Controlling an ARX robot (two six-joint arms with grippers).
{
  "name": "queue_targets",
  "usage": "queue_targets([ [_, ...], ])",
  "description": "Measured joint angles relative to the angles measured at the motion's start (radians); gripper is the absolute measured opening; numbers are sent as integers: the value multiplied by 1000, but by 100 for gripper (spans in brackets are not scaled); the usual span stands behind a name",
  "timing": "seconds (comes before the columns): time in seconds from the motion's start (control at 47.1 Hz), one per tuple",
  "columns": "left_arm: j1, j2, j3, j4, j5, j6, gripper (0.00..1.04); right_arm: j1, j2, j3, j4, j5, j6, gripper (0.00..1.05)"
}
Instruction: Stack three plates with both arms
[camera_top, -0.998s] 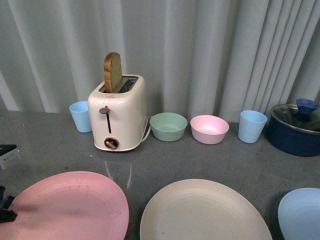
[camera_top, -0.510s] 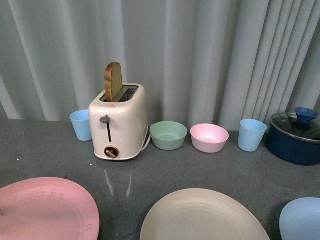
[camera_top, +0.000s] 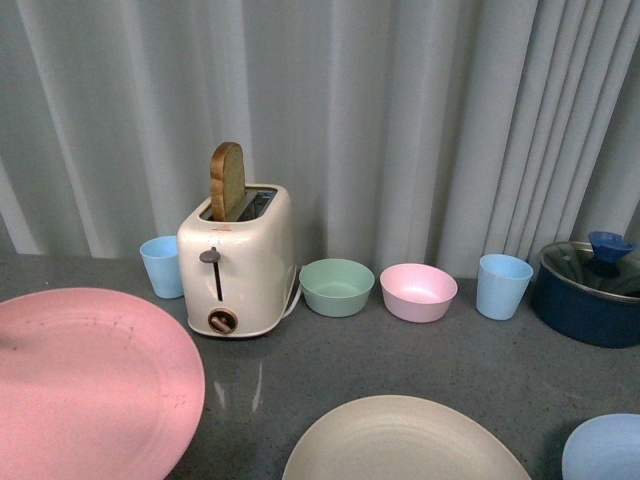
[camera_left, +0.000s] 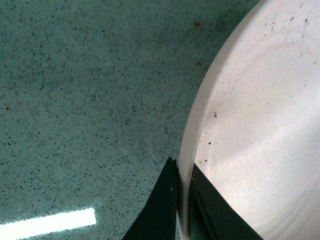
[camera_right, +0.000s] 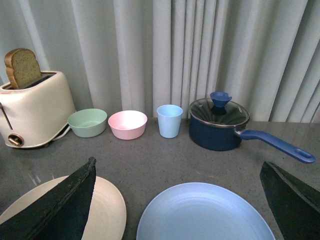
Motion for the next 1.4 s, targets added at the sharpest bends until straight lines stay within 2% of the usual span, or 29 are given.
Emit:
queue_targets([
  [0.34, -104, -48, 22, -53, 39, -85, 4, 0, 0, 0, 0, 0, 0, 97],
  [0.849, -419, -47, 46, -58, -3, -241, 4, 0, 0, 0, 0, 0, 0, 97],
  [1.402, -598, 70, 124, -52, -74, -332, 4, 0, 0, 0, 0, 0, 0, 97],
])
